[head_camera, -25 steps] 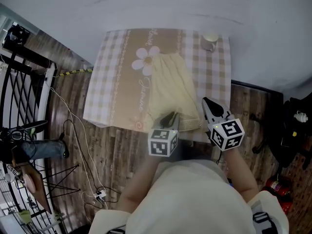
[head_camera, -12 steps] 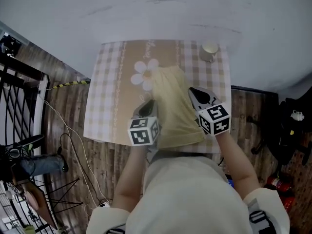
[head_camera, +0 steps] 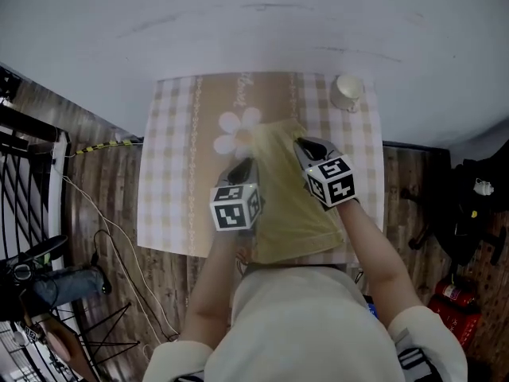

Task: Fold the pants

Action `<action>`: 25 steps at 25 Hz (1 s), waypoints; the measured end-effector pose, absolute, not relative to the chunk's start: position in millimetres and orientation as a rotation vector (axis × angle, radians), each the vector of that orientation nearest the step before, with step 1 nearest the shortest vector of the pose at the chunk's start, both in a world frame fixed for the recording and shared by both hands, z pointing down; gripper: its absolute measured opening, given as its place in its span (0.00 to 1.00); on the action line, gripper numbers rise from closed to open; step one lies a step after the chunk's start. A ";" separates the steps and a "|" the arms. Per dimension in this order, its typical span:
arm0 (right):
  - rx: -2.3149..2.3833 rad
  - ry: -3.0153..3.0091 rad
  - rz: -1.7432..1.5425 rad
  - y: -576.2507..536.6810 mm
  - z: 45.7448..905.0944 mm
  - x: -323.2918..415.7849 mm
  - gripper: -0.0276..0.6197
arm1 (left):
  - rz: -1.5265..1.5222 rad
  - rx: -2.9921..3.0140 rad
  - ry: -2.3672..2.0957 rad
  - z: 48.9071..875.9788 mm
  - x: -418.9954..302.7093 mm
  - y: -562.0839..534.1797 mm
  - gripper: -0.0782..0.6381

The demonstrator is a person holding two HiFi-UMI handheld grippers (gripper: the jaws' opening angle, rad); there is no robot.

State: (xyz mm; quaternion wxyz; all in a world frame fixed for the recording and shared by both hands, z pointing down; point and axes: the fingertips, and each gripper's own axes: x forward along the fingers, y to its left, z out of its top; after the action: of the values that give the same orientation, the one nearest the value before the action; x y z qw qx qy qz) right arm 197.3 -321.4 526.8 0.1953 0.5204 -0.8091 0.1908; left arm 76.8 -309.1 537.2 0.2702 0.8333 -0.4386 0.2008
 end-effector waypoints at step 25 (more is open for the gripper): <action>1.278 -2.056 0.493 -375.4 594.3 199.2 0.05 | 0.599 2.172 -1.087 590.0 87.8 -373.7 0.15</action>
State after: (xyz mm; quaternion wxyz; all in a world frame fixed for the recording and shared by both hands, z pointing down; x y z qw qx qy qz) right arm 199.2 -375.4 594.3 0.3293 0.4883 -0.7859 0.1884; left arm 87.8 -373.7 590.0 0.3147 0.8241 -0.4126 0.2272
